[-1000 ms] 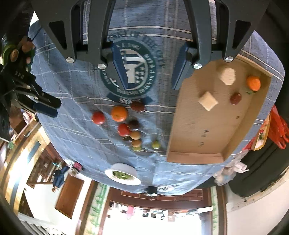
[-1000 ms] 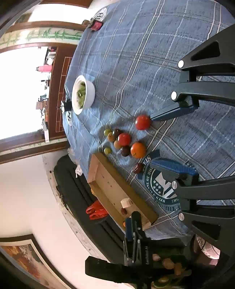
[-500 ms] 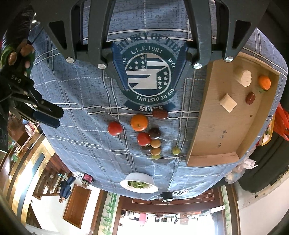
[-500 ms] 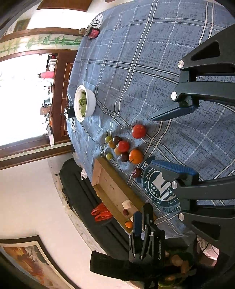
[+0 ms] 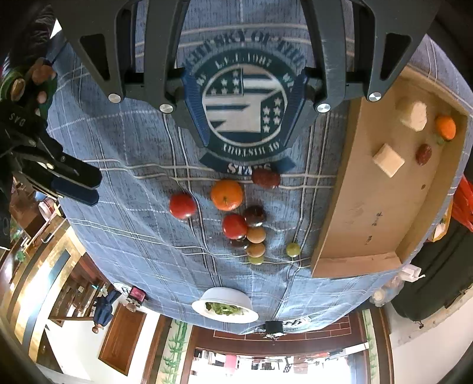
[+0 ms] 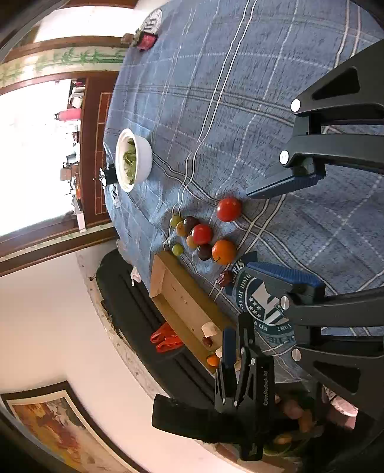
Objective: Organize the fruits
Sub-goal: 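Withdraw both open tools from the tray toward the remaining fruits, then grasp a red date with the left tool while the right tool grasps a red tomato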
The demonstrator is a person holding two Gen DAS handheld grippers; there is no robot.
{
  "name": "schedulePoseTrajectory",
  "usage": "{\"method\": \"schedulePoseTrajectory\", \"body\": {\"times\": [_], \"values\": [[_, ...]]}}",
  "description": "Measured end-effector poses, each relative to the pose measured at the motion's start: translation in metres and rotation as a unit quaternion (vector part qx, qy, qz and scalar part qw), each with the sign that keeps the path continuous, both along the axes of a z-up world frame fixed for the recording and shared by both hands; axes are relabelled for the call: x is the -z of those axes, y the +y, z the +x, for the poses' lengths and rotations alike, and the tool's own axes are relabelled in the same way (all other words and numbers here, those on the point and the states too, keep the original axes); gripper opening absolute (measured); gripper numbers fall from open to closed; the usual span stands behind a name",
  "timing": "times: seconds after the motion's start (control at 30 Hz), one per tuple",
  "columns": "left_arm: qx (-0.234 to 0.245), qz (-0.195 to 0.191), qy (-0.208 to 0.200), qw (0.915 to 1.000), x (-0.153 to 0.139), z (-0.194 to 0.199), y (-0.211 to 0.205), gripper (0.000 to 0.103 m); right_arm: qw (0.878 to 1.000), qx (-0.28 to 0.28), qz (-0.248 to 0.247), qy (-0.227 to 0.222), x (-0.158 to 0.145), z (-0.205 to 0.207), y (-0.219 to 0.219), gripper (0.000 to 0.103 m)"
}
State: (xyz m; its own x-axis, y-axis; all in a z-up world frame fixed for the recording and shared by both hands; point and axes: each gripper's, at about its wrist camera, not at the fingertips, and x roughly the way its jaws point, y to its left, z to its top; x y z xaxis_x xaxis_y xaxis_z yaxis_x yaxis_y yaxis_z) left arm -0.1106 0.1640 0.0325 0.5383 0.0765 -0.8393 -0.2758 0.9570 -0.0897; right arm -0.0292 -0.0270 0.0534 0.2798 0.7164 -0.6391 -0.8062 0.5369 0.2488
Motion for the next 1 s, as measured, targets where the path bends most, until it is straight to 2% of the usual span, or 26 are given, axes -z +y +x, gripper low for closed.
{"method": "schedulePoseTrajectory", "body": {"times": [0.17,0.33,0.5,0.67,0.77,0.83,0.87,0.9,1.0], "values": [[-0.004,0.000,0.008,1.0000,0.013,0.020,0.009,0.048,1.000,-0.012,-0.011,0.014,0.011,0.018,0.023,0.045],[-0.004,-0.001,0.015,0.9999,0.025,0.037,0.018,0.048,0.999,-0.019,-0.035,0.024,0.029,0.038,0.050,0.038],[-0.003,-0.014,0.021,0.9997,0.035,0.047,0.028,0.048,0.998,-0.017,-0.057,0.030,0.046,0.058,0.071,0.036],[0.005,-0.022,0.023,0.9995,0.044,0.054,0.032,0.048,0.996,-0.023,-0.080,0.026,0.057,0.065,0.087,0.036],[0.007,-0.026,0.011,0.9996,0.044,0.055,0.034,0.048,0.994,-0.029,-0.104,0.025,0.069,0.065,0.098,0.034],[0.012,-0.025,0.003,0.9996,0.044,0.055,0.034,0.044,0.993,-0.030,-0.110,0.009,0.074,0.062,0.102,0.033],[0.017,-0.024,-0.002,0.9996,0.043,0.054,0.033,0.032,0.993,-0.031,-0.115,0.003,0.074,0.060,0.103,0.033],[0.021,-0.024,-0.003,0.9995,0.043,0.054,0.031,0.027,0.993,-0.031,-0.118,-0.002,0.074,0.059,0.103,0.033],[0.029,-0.012,-0.007,0.9995,0.042,0.053,0.027,0.027,0.992,-0.031,-0.124,-0.012,0.073,0.053,0.102,0.032]]}}
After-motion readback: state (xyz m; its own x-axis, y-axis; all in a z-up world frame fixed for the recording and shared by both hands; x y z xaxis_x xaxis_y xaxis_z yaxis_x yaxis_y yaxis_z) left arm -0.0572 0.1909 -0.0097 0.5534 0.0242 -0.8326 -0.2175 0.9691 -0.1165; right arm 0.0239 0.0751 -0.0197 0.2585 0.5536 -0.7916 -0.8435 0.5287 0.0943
